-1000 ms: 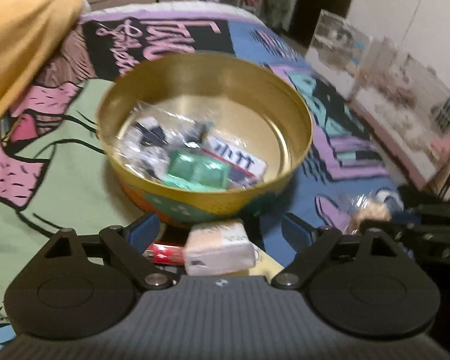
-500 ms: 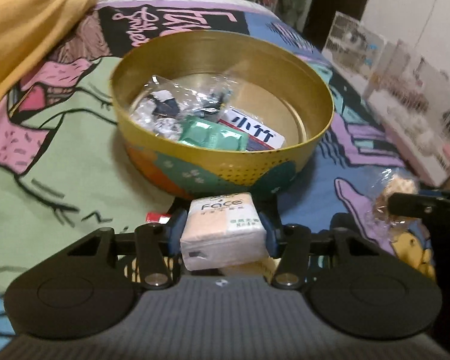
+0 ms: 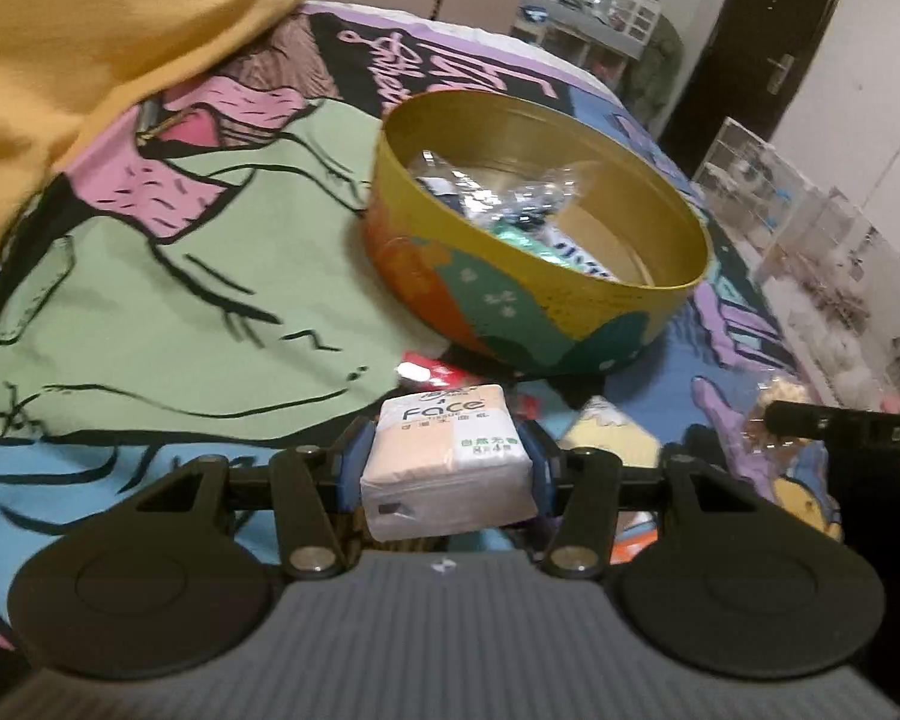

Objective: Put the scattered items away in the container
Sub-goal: 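Grasp the white Face tissue pack with the left tool while the right holds the snack bag, then lower the gold snack bag into the tin and open the right tool while the left holds the tissues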

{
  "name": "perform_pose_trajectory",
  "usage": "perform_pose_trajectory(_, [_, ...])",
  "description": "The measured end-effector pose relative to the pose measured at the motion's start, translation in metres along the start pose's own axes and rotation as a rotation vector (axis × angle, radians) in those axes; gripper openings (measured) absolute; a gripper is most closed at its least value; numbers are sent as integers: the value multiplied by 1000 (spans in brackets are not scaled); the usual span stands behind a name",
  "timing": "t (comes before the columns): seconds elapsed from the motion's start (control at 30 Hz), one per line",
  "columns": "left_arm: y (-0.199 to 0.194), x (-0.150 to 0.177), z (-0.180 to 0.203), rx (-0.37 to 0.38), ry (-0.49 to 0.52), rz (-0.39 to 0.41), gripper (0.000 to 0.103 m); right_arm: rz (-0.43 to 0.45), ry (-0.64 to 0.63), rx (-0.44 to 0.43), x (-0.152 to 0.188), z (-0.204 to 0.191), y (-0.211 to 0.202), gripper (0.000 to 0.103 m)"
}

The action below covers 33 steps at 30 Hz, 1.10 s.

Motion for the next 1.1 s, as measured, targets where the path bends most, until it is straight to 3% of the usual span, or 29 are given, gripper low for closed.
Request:
perform_pose_trajectory(0.17, [3,9,-10,-62,2,18,55,-10,-26,27,0,-6,-1,28])
perform_pose_trajectory(0.37, [1,9,-19,-62,-47,45,55,-15,-71,57,-10,-18,-8,28])
perform_pose_trajectory(0.8, [-1,12,-20,-77,-65,72,55,91,-148,45,-90,-64,-40,28])
perform_pose_trajectory(1.1, [1,11,-21,-71,-70,68,55,74,-183,66,-121,-85,-23,28])
Point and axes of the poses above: each gripper's, at about its wrist camera, not at the fingertips, and y roughly the way its jaws point, z to its right, x to its underside, the point moved 7 cm from there along y, roughly the way its jaws point, and after that the axes turned 15 degrees about -z, right-handed, at the moved point
